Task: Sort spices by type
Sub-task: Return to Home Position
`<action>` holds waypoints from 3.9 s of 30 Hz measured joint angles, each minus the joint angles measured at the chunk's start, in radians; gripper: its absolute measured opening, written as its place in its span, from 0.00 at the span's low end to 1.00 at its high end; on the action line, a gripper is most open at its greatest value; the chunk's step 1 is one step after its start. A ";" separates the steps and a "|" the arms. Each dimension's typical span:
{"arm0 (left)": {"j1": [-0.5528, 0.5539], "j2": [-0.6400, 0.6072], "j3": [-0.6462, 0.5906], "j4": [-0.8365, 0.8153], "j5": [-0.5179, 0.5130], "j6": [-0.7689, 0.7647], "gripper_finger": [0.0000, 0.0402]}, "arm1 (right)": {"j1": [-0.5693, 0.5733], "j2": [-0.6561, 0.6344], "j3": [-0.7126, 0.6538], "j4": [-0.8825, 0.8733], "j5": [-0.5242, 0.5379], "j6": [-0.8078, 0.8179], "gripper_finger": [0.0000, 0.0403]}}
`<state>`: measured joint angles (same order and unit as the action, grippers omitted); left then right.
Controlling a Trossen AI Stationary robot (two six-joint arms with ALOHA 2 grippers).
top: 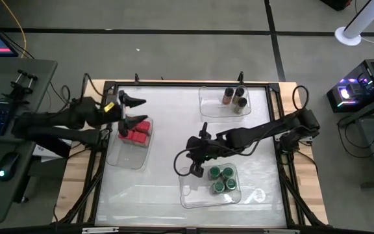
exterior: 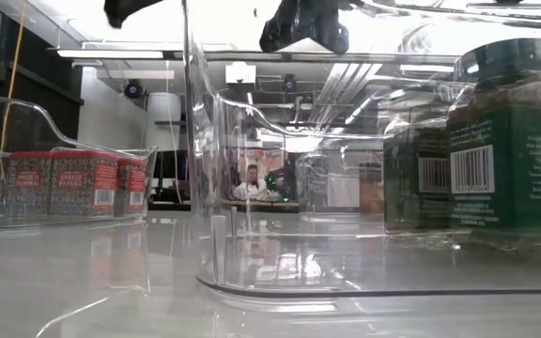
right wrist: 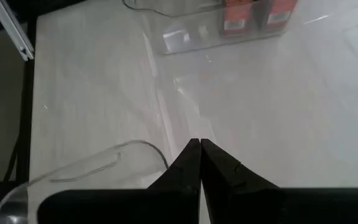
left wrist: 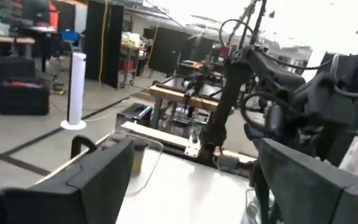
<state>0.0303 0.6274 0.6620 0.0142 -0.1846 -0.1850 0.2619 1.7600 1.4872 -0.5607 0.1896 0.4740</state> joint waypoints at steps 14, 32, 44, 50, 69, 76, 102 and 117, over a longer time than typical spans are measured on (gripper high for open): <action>-0.042 -0.478 -0.503 0.175 -0.079 -0.210 0.35 | 0.000 -0.081 0.000 -0.108 -0.015 0.081 0.00; -0.044 -0.623 -0.628 0.146 -0.054 -0.259 0.01 | 0.079 -0.497 -0.468 -0.005 0.046 0.359 0.00; -0.044 -0.623 -0.628 0.135 -0.061 -0.258 0.01 | -0.351 -0.993 -1.004 0.521 -0.202 -0.043 0.00; -0.044 -0.623 -0.628 0.132 -0.061 -0.258 0.01 | -0.461 -1.211 -1.126 0.549 -0.349 -0.123 0.00; -0.044 -0.623 -0.628 0.132 -0.061 -0.257 0.01 | -0.403 -1.442 -1.477 1.016 -0.306 -0.017 0.00; -0.044 -0.623 -0.628 0.132 -0.061 -0.257 0.01 | -0.392 -1.441 -1.477 0.884 -0.268 -0.176 0.00; -0.045 -0.624 -0.648 0.133 -0.061 -0.257 0.01 | -0.392 -1.675 -1.476 0.578 -0.260 -0.161 0.01; -0.032 -0.624 -0.650 0.036 -0.052 -0.257 0.01 | -0.392 -1.727 -1.474 0.578 -0.260 -0.161 0.01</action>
<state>-0.0015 0.0036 0.0116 0.0502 -0.2367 -0.4423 -0.1299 0.0329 0.0132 0.0169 -0.0708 0.3133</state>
